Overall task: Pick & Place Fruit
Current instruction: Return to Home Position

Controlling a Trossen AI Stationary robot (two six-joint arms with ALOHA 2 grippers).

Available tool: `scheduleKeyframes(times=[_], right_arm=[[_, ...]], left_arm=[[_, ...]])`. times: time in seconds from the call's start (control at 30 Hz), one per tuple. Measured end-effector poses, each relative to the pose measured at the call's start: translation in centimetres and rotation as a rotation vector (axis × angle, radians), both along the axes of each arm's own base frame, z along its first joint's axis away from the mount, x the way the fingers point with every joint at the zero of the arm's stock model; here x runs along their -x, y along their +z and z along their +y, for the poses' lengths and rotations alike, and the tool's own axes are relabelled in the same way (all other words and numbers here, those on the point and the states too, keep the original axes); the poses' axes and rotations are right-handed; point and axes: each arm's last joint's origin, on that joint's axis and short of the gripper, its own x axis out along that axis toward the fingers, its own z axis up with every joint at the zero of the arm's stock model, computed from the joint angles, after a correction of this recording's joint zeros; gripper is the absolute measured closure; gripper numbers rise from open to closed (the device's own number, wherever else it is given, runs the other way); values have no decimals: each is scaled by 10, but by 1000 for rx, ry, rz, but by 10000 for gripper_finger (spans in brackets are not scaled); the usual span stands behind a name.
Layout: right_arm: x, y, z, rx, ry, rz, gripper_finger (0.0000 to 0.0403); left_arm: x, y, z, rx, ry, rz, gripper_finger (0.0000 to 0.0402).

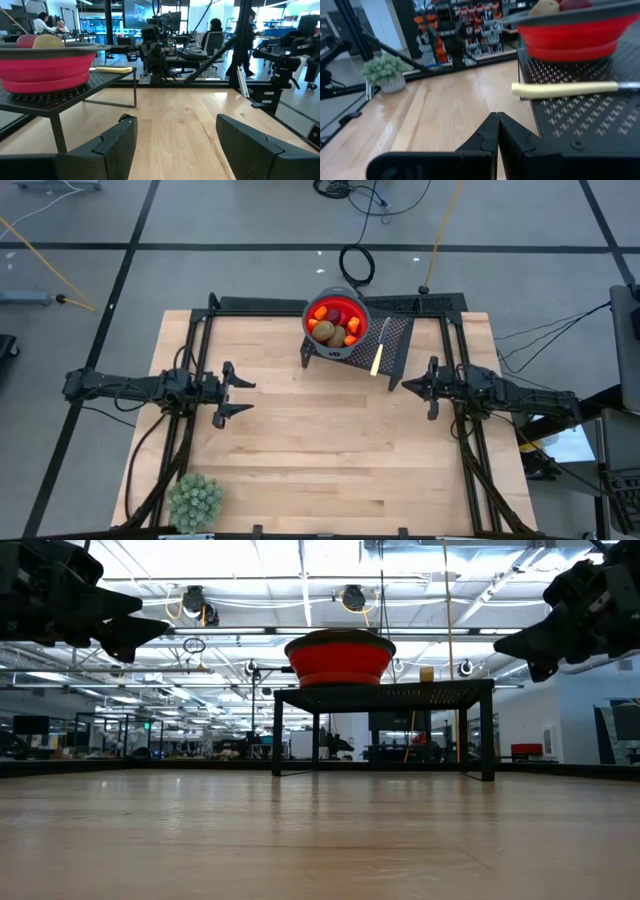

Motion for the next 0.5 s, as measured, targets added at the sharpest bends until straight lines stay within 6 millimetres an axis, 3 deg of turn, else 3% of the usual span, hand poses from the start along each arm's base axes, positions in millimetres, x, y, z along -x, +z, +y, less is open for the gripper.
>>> scheduleKeyframes(times=[0.5], right_arm=[[0,6,0,6,0,-56,403]], left_arm=[[0,0,0,0,0,0,131]])
